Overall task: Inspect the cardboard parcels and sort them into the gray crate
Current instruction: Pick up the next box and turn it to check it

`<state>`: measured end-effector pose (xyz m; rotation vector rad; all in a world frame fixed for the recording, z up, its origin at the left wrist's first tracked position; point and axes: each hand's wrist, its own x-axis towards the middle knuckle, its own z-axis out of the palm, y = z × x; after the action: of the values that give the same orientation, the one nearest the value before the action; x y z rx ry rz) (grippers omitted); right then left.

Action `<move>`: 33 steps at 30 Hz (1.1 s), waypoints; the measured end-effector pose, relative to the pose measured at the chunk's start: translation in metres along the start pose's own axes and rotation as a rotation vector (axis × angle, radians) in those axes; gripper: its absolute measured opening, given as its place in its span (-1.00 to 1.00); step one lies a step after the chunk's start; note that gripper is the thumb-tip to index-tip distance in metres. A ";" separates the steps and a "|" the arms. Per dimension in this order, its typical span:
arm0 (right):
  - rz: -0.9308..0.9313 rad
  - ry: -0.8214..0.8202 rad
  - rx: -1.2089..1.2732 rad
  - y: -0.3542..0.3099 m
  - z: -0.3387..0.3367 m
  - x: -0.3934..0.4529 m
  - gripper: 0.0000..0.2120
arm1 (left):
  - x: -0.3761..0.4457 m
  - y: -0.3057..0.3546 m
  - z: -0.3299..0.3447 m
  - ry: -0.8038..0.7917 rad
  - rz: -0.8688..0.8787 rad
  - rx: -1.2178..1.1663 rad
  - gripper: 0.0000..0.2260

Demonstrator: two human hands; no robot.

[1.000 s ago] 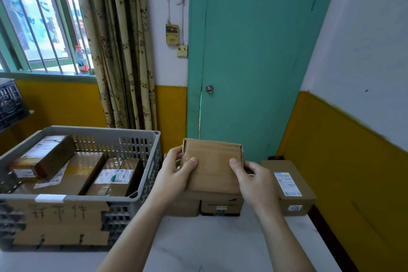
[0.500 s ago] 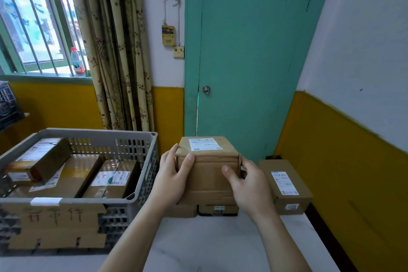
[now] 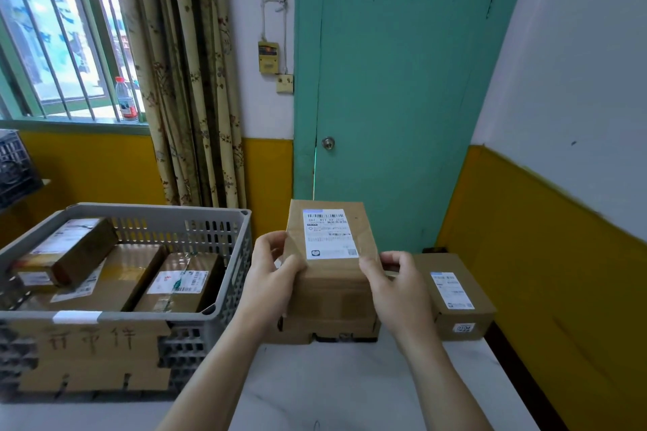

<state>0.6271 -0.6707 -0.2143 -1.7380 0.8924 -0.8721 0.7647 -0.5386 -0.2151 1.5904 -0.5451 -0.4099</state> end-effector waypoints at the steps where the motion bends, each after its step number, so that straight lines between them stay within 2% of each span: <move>1: -0.004 -0.020 0.010 0.001 0.000 0.000 -0.84 | -0.001 0.001 0.000 -0.014 -0.029 -0.013 -0.43; 3: -0.023 -0.060 -0.012 0.003 0.000 0.001 -0.88 | -0.002 0.002 0.000 -0.048 -0.095 -0.027 -0.31; 8: -0.036 -0.087 -0.029 0.002 -0.003 0.001 -0.98 | -0.002 0.000 0.002 -0.056 -0.106 -0.012 -0.52; 12: -0.016 -0.086 0.004 0.006 -0.002 -0.002 -0.88 | 0.000 -0.003 0.000 -0.065 -0.140 -0.026 -0.53; 15: -0.021 -0.080 0.080 0.009 -0.003 -0.001 -0.92 | 0.000 -0.008 -0.002 -0.060 -0.157 -0.084 -0.56; 17: -0.014 -0.073 0.178 0.007 -0.005 0.001 -0.84 | 0.001 -0.009 -0.004 -0.058 -0.162 -0.146 -0.62; 19: -0.030 -0.083 0.176 0.008 -0.008 0.003 -0.79 | 0.003 -0.011 -0.007 -0.054 -0.171 -0.226 -0.63; 22: -0.010 -0.124 0.145 0.009 -0.009 0.004 -0.85 | 0.007 -0.015 -0.012 -0.038 -0.181 -0.288 -0.62; 23: 0.045 -0.154 0.166 0.008 -0.009 0.004 -0.71 | 0.007 -0.015 -0.014 -0.035 -0.187 -0.296 -0.61; 25: 0.183 -0.230 0.230 0.007 -0.009 0.003 -0.18 | 0.006 -0.014 -0.015 -0.044 -0.184 -0.290 -0.60; 26: 0.214 -0.271 0.247 0.008 -0.008 0.002 -0.02 | 0.004 -0.013 -0.015 -0.050 -0.170 -0.269 -0.60; 28: 0.189 -0.299 0.276 0.007 -0.008 -0.001 0.07 | 0.001 -0.011 -0.012 -0.056 -0.106 -0.144 -0.59; 31: 0.134 -0.227 0.268 0.005 -0.007 -0.004 0.03 | 0.001 -0.009 -0.005 -0.050 0.009 0.147 -0.57; 33: 0.093 -0.217 0.230 0.006 -0.007 -0.005 -0.02 | -0.003 -0.004 0.001 -0.086 0.028 0.261 -0.45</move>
<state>0.6180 -0.6711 -0.2191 -1.5448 0.6947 -0.6817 0.7624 -0.5375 -0.2192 1.8183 -0.7087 -0.3998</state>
